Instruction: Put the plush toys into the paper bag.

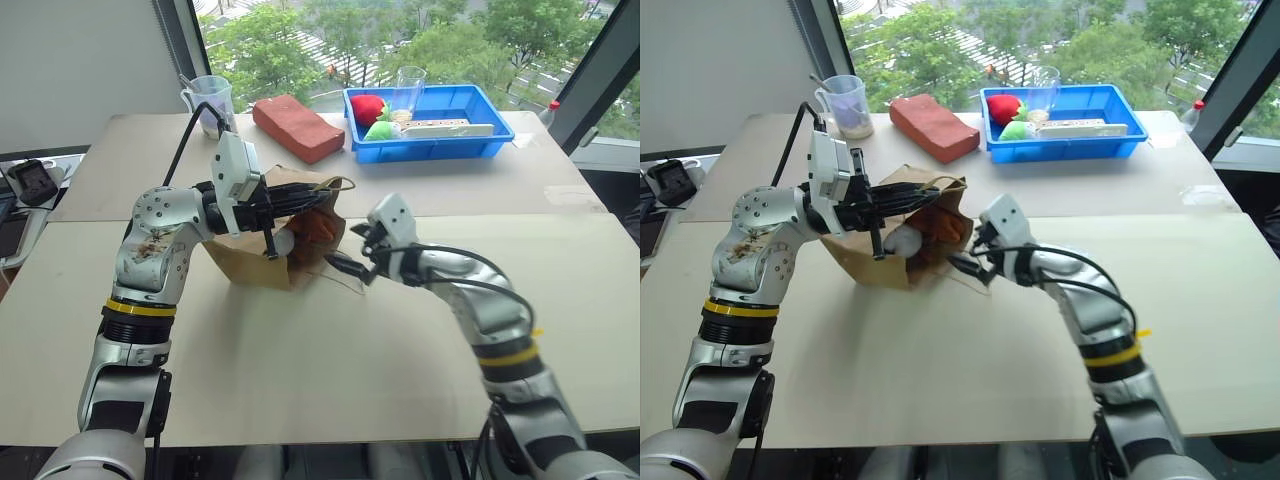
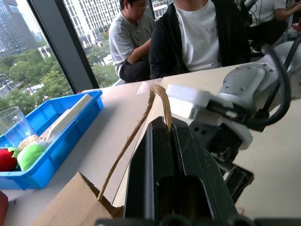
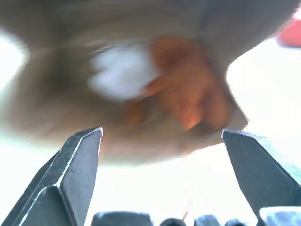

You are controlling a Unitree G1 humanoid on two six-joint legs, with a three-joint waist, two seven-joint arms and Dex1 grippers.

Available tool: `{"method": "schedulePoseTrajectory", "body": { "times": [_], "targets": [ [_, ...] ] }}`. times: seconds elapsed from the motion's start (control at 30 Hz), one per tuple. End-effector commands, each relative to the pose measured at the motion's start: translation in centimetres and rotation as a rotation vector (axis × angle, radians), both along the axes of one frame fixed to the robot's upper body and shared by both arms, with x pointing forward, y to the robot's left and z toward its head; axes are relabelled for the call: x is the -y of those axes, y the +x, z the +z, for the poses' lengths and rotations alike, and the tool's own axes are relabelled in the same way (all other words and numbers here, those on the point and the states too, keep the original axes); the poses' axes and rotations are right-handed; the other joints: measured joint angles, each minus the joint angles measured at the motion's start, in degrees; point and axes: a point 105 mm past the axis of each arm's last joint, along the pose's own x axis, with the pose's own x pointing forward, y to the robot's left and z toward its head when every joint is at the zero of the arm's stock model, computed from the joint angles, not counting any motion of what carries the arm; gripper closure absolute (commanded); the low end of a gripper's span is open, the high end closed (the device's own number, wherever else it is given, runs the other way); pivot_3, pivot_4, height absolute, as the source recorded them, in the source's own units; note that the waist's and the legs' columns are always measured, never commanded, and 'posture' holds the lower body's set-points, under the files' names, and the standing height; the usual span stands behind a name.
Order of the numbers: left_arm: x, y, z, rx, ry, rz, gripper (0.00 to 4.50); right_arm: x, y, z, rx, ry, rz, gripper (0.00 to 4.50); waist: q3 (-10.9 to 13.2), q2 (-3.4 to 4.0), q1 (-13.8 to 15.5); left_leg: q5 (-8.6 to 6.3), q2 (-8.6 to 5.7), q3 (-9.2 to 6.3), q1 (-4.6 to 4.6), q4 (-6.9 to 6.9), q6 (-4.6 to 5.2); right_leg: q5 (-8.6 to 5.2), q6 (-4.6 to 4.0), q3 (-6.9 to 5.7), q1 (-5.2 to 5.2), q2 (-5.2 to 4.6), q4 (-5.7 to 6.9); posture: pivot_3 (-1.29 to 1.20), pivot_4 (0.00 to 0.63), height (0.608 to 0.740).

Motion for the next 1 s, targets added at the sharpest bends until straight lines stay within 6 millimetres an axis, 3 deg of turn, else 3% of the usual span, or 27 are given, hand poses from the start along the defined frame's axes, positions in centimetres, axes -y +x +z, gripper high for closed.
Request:
{"method": "schedulePoseTrajectory", "body": {
  "times": [0.03, 0.27, 0.53, 0.7, 0.73, 0.9, 1.0],
  "targets": [
    [0.0, -0.1, 1.2, 0.053, -0.017, 0.0, 4.5, -0.7, -1.3, 0.7, -0.015, 0.026, 0.07, 0.02, 0.0, 0.0, -0.2, 0.0, 0.01, 0.01, 0.0, 0.02, 0.0, 0.0, 0.0, 0.0, 0.0, 0.0, 0.01, 0.0, 0.15, 0.74],
    [0.2, 0.0, 1.2, 0.06, -0.018, 0.003, 4.5, -1.5, -0.7, -3.1, -0.067, -0.062, 0.054, 0.02, 0.0, 0.0, -0.1, 0.01, 0.0, 0.03, 0.08, 0.03, -0.01, 0.0, 0.0, 0.04, 0.0, 0.0, 0.03, 0.0, 0.15, 0.74],
    [-0.2, -0.2, 1.3, 0.07, -0.021, 0.029, 4.5, -1.2, -0.7, -3.2, -0.043, -0.071, 0.069, 2.53, 0.0, 0.0, 0.2, 0.02, 0.0, 0.02, 0.0, 0.04, -0.04, 0.0, 0.0, 0.01, -0.03, 0.0, 0.02, 0.0, 0.15, 0.74],
    [-0.5, -0.3, 1.1, 0.063, -0.011, 0.039, 4.5, 0.2, -0.9, -1.5, -0.017, -0.027, 0.036, 4.32, 0.0, 0.0, 0.3, 0.02, 0.0, 0.02, -0.01, 0.04, -0.03, 0.0, 0.0, 0.02, -0.01, 0.0, 0.0, 0.0, 0.15, 0.74],
    [-0.5, -0.2, 1.1, 0.062, -0.01, 0.04, 4.5, 0.5, -1.2, -0.8, -0.014, 0.004, 0.038, 4.47, 0.0, 0.0, 0.3, 0.02, 0.0, 0.02, 0.0, 0.04, -0.03, 0.0, 0.0, 0.02, -0.01, 0.0, 0.01, 0.0, 0.15, 0.74],
    [-0.3, 0.6, 3.3, 0.037, -0.103, 0.045, 4.5, 1.8, -1.8, 4.5, 0.08, 0.158, -0.01, 4.47, 0.0, -0.02, 0.7, 0.01, 0.0, 0.0, -0.03, 0.04, -0.02, 0.0, 0.0, 0.01, -0.01, 0.0, 0.02, 0.0, 0.15, 0.74],
    [0.4, 2.2, 4.6, 0.024, -0.134, 0.048, 4.5, 2.8, -2.7, 8.2, 0.154, 0.182, -0.025, 4.47, 0.0, -0.02, 1.3, 0.01, -0.02, -0.01, -0.08, 0.18, -0.02, 0.0, 0.0, 0.0, 0.01, 0.0, 0.01, 0.0, 0.15, 0.74]
  ]
}}
